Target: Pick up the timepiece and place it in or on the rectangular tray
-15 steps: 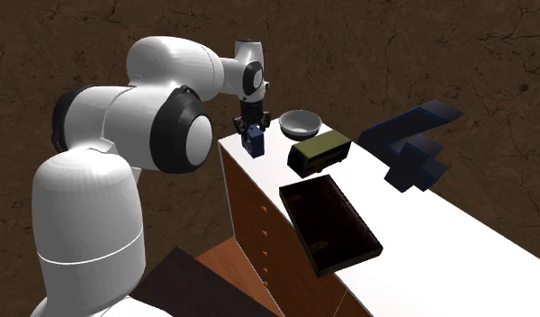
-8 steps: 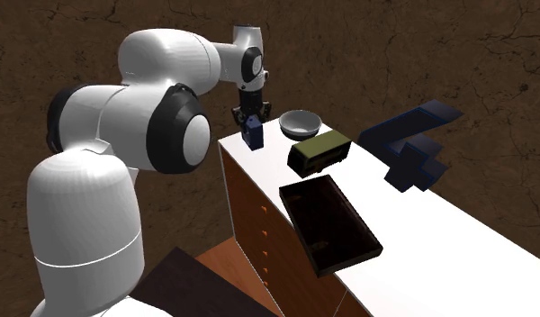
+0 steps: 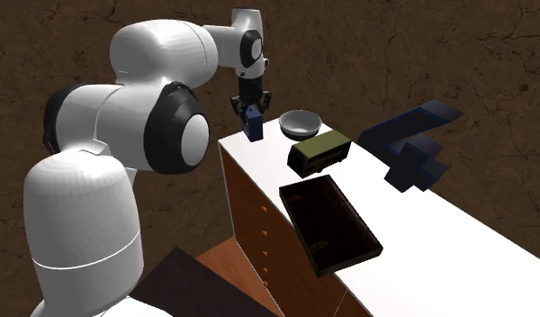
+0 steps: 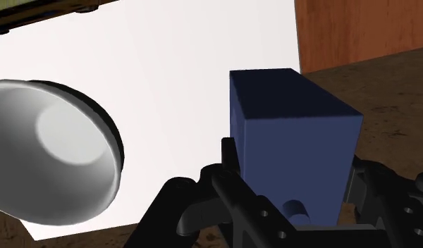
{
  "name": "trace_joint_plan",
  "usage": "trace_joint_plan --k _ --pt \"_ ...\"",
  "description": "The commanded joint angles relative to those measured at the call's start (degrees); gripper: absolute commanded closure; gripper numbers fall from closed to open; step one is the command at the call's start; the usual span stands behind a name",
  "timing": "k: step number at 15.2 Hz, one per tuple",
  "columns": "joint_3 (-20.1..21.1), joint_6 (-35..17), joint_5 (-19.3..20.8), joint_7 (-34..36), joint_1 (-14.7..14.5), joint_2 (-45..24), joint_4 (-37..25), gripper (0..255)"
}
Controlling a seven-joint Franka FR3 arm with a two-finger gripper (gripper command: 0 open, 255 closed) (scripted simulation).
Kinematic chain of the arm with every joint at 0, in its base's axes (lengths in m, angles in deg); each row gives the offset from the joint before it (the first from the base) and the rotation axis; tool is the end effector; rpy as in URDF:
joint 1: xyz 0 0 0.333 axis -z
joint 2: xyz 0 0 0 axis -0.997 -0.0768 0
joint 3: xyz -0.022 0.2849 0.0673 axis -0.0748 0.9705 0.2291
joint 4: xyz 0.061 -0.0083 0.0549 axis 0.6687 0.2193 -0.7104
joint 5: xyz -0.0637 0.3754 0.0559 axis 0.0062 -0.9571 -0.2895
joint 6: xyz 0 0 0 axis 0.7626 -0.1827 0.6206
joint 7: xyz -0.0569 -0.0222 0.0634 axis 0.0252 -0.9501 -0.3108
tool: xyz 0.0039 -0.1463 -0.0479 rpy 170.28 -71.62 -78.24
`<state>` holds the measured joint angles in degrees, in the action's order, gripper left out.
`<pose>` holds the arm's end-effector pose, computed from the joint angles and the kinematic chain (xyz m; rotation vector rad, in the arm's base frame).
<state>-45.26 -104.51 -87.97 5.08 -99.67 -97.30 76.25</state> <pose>0.6315 0.1742 0.4281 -2.7912 -1.4392 -0.0211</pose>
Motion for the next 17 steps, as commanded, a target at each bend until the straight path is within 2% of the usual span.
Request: trace_joint_plan --k 1,8,17 --pt "0.0 1.9 0.0 0.0 0.0 -0.4 -2.3 255" --pt "-2.4 -1.8 -0.8 -7.2 4.7 10.3 12.1 255" --pt "-7.1 -3.6 -0.9 -17.6 10.4 19.9 23.5 255"
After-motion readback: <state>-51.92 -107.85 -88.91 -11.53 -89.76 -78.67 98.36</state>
